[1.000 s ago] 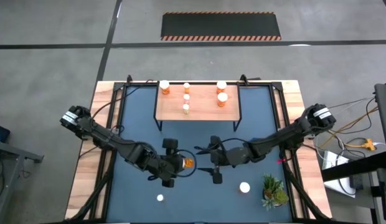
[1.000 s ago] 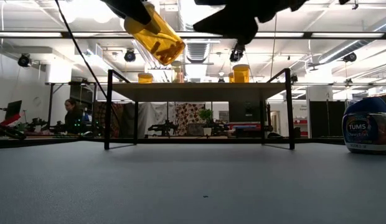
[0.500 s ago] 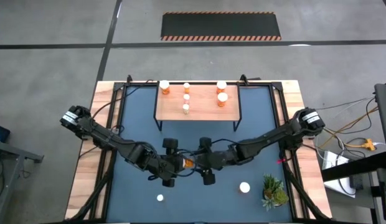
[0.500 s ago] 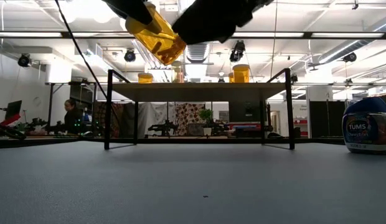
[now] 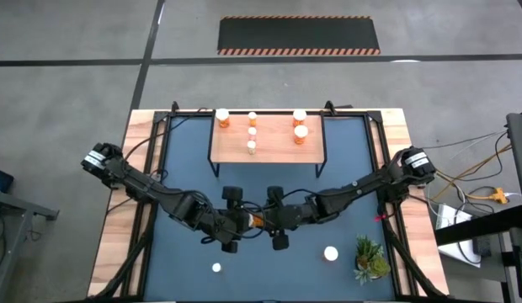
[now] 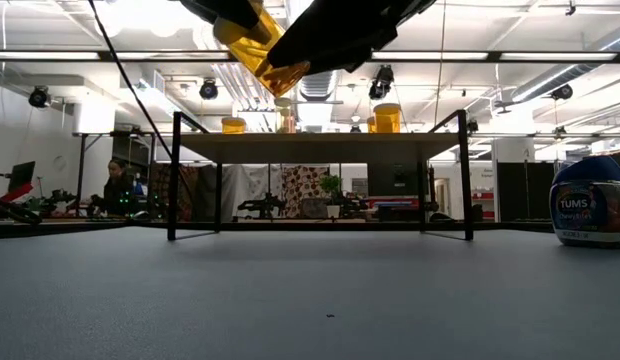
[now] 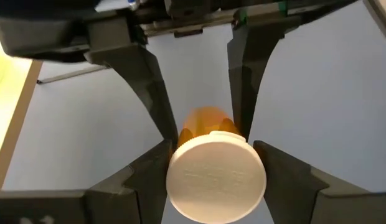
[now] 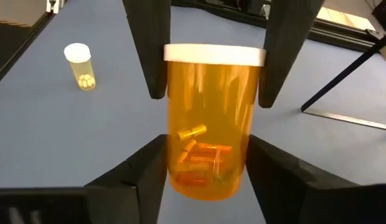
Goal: Pick and place medicine bottles onto shelf by color
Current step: Align the large orange pill bottle with the other large orange pill bottles on the shelf
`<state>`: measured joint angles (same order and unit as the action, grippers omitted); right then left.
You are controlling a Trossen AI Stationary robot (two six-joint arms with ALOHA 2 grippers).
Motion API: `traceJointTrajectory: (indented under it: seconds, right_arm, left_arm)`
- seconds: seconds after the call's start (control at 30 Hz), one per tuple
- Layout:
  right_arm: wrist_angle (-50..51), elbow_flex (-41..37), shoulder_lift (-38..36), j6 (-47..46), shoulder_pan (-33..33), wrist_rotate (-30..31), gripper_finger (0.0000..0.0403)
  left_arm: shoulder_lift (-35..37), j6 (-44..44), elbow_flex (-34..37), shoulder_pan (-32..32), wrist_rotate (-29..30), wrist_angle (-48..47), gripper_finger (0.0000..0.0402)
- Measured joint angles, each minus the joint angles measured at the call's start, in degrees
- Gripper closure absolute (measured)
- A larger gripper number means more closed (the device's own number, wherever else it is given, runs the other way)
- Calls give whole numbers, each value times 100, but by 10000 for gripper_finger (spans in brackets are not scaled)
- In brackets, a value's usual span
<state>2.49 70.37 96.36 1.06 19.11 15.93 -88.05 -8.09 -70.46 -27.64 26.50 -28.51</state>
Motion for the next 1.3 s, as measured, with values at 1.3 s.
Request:
traceJointTrajectory:
  seconds: [1.3]
  right_arm:
    - [1096,-372,-389,-915,-4,1148,234]
  left_arm:
    - [1017,1312,824,-121,544,763,98]
